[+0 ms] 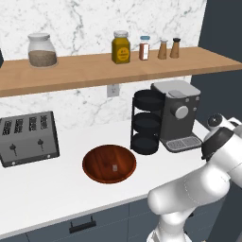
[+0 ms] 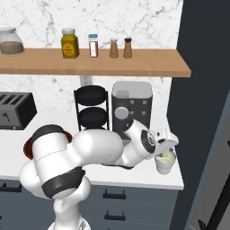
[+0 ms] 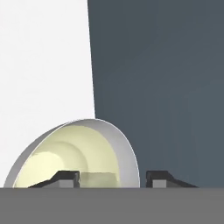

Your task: Grab a lemon wedge from the fridge and one ice cube from the ice bowl, and put them in the glass of lemonade.

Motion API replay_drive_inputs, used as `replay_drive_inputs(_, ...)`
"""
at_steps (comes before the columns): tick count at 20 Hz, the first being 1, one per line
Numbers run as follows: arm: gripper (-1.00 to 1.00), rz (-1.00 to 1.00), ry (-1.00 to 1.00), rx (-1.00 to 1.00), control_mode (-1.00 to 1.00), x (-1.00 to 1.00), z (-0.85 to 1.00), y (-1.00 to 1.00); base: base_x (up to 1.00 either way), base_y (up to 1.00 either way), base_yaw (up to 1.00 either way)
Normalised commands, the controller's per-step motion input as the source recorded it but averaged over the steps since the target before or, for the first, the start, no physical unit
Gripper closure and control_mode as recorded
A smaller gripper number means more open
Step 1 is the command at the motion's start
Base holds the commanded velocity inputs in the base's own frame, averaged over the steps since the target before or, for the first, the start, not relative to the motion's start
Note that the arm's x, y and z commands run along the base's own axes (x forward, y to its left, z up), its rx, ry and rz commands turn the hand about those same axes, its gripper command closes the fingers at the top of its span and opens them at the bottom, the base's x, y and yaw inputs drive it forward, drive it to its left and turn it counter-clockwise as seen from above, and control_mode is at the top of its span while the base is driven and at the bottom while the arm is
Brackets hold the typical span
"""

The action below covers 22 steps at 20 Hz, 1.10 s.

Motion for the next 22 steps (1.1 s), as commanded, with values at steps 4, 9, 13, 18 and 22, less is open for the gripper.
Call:
replay_drive_inputs(4,-1.00,-0.04,-0.05,0.00,-1.00,0.00,0.35,0.00,0.00,0.00,0.00)
replay_drive_inputs(9,-1.00,-0.05,-0.05,0.00,-1.00,0.00,0.37,0.00,0.00,0.00,0.00)
replay_drive_inputs(13,-1.00,-0.05,-0.02,0.00,-1.00,0.00,0.15,0.00,0.00,0.00,0.00)
replay_drive_inputs(18,-1.00,-0.03,-0.02,0.00,-1.00,0.00,-0.03,-0.01,0.00,0.00,0.00)
replay_drive_inputs(22,-1.00,-0.01,-0.07,0.03,-1.00,0.00,-0.08,-0.12,0.00,0.00,0.00)
